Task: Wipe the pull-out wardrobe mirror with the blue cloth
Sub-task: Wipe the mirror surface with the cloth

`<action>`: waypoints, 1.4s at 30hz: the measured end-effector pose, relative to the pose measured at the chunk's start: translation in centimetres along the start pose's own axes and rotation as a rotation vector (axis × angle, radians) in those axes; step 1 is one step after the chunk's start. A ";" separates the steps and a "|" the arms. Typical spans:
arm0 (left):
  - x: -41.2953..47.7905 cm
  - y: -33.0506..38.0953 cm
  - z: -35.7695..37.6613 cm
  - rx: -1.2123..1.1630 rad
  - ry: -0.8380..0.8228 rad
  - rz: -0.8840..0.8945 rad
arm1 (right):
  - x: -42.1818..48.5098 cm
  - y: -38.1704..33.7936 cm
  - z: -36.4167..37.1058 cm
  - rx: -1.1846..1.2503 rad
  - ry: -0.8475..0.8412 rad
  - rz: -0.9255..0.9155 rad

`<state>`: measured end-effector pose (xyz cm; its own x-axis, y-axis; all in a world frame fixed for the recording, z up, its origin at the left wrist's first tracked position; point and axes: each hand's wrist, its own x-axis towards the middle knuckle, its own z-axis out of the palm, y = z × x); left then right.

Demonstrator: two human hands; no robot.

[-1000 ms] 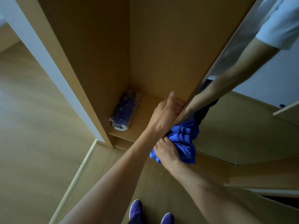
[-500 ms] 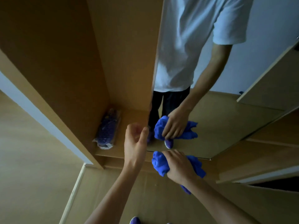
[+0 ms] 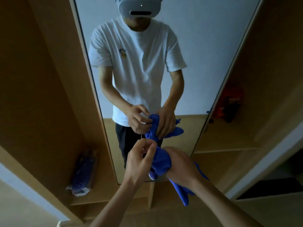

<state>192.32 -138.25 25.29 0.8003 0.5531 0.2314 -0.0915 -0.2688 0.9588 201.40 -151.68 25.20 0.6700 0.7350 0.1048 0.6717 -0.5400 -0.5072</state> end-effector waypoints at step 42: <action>17.8 46.5 2.9 0.704 0.394 1.131 | 4.7 -12.1 -45.5 -0.464 1.067 -0.723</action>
<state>204.02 -143.17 73.51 0.2642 -0.0774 0.9614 -0.1616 -0.9862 -0.0350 210.84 -160.34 70.69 -0.0983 0.3529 0.9305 0.8741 -0.4162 0.2503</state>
